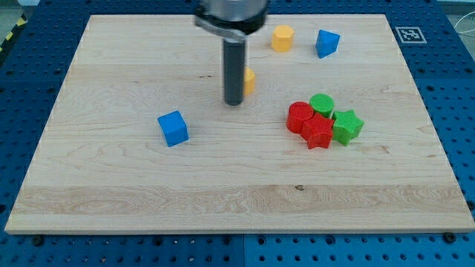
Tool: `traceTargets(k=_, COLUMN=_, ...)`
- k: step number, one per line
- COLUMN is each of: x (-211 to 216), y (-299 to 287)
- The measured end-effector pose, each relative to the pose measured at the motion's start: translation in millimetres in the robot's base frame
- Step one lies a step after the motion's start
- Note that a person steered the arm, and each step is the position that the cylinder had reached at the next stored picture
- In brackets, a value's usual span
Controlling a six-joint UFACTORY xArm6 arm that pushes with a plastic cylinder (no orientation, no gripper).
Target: Push yellow heart slightly up
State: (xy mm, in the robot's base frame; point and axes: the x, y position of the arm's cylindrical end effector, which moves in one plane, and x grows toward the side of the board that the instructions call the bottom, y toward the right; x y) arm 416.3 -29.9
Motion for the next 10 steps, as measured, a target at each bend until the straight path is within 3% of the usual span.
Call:
traceTargets(k=1, x=-12.1, y=-44.8)
traceTargets(k=2, x=-26.0, y=-52.3)
traceTargets(k=8, x=3.6, y=60.1)
traceTargets(k=10, x=-0.8, y=21.7)
